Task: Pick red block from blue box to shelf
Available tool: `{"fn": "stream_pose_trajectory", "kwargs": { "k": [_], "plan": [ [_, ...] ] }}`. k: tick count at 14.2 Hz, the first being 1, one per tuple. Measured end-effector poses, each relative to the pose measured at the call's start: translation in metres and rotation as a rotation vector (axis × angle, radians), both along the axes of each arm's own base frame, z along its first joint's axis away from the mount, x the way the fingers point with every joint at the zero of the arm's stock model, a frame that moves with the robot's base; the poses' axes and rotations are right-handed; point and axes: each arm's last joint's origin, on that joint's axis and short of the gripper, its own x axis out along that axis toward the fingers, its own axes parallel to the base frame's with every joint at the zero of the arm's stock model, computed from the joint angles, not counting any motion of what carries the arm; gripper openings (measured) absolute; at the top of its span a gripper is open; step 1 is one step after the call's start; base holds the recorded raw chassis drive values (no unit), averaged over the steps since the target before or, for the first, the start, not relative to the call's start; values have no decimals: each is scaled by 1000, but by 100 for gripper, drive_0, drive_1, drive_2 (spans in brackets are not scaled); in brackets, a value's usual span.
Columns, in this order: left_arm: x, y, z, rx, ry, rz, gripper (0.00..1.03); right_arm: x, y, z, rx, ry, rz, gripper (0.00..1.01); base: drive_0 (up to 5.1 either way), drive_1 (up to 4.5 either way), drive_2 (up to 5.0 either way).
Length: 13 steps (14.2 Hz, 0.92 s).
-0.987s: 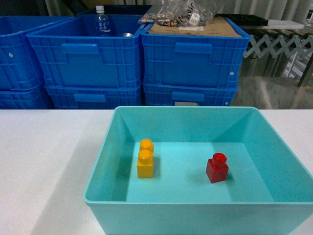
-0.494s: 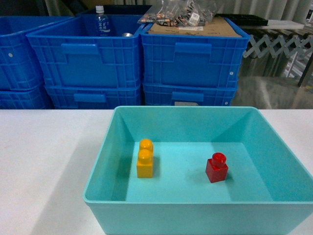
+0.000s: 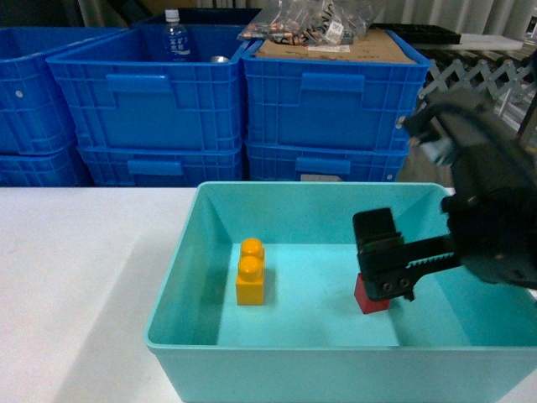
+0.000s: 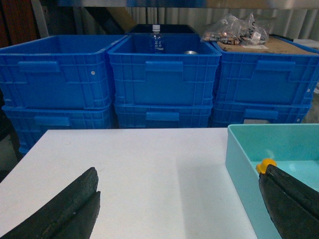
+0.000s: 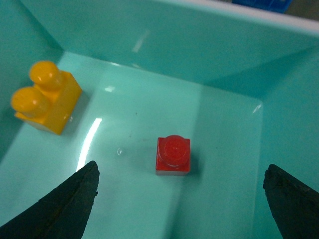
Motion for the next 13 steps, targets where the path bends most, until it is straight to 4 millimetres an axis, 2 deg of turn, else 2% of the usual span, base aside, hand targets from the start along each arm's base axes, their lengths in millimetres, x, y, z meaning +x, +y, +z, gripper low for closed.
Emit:
{"fn": "stream_pose_trajectory", "kwargs": {
  "k": [3, 7, 10, 13],
  "plan": [
    [0, 0, 0, 0, 0, 0, 98, 20, 7, -33, -17, 96, -20, 98, 0, 0, 0],
    [0, 0, 0, 0, 0, 0, 98, 20, 7, -31, -9, 89, -23, 98, 0, 0, 0],
    [0, 0, 0, 0, 0, 0, 98, 23, 9, -28, 15, 8, -57, 98, 0, 0, 0],
    [0, 0, 0, 0, 0, 0, 98, 34, 19, -46, 5, 94, -80, 98, 0, 0, 0]
  ]
}}
